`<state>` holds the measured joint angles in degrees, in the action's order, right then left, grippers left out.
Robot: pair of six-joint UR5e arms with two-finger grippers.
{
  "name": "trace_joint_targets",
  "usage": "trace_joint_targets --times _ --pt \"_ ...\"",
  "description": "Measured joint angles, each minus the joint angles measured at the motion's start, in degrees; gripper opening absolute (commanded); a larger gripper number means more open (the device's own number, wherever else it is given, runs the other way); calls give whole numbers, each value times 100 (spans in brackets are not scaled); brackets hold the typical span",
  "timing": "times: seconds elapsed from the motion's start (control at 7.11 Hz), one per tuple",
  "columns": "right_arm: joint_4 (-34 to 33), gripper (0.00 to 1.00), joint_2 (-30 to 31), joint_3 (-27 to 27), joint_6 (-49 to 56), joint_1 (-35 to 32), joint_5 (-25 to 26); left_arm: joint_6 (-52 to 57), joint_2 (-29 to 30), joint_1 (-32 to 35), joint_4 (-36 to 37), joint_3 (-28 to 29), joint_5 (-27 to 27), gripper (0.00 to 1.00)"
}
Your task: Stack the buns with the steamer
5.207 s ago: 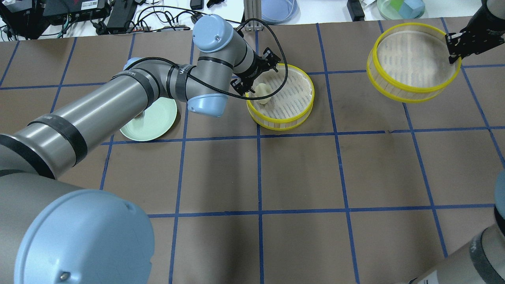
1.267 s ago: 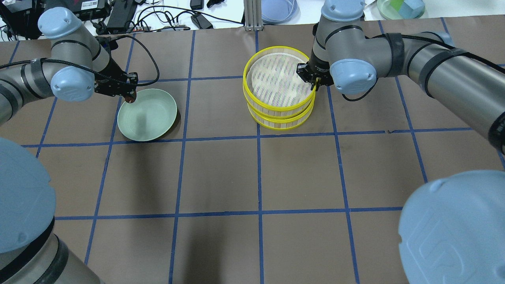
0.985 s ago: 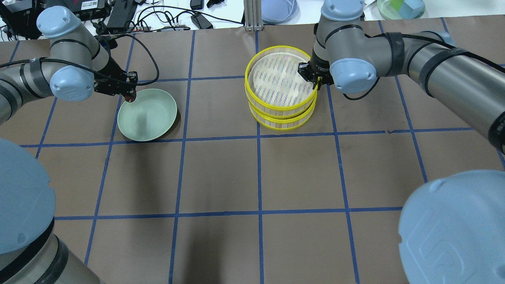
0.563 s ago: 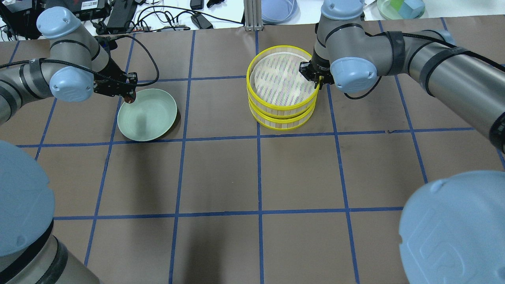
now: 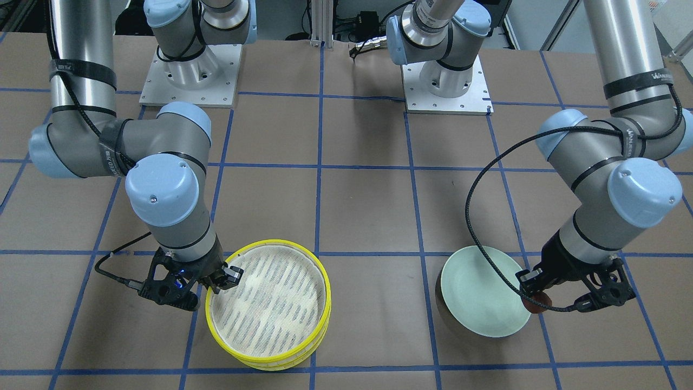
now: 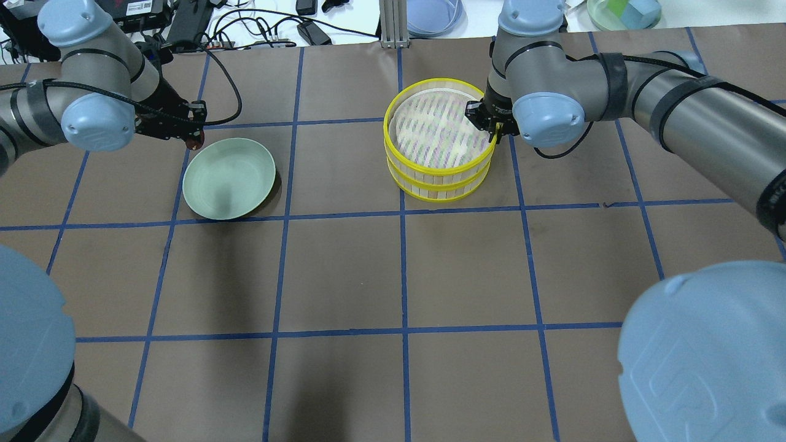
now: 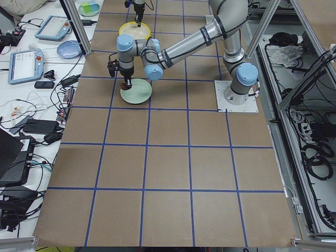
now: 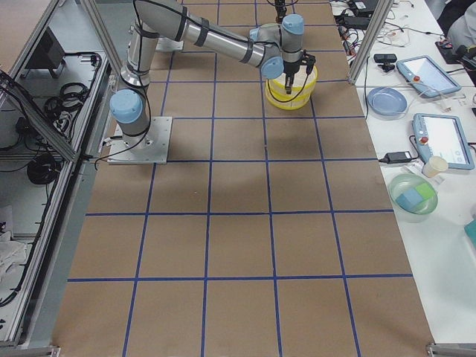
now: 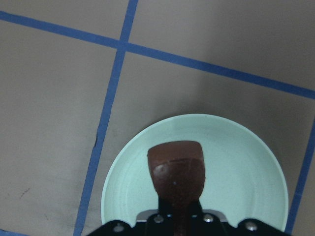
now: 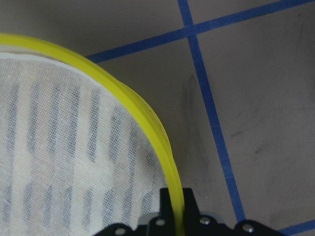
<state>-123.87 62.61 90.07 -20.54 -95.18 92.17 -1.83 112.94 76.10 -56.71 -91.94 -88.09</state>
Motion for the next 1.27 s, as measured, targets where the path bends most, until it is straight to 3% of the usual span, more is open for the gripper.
trace_joint_targets --times 0.14,0.56,0.99,1.27 --pt "-8 100 1 5 2 0 7 -212 -203 80 -31 5 50 0" --pt "271 100 434 -27 162 7 29 -814 -518 322 -39 -12 423 0" --pt "1800 100 1723 -49 989 65 71 -1540 -552 665 90 -17 607 0" --pt "2867 100 2618 -54 1186 73 41 -3047 -479 1360 718 -5 697 0"
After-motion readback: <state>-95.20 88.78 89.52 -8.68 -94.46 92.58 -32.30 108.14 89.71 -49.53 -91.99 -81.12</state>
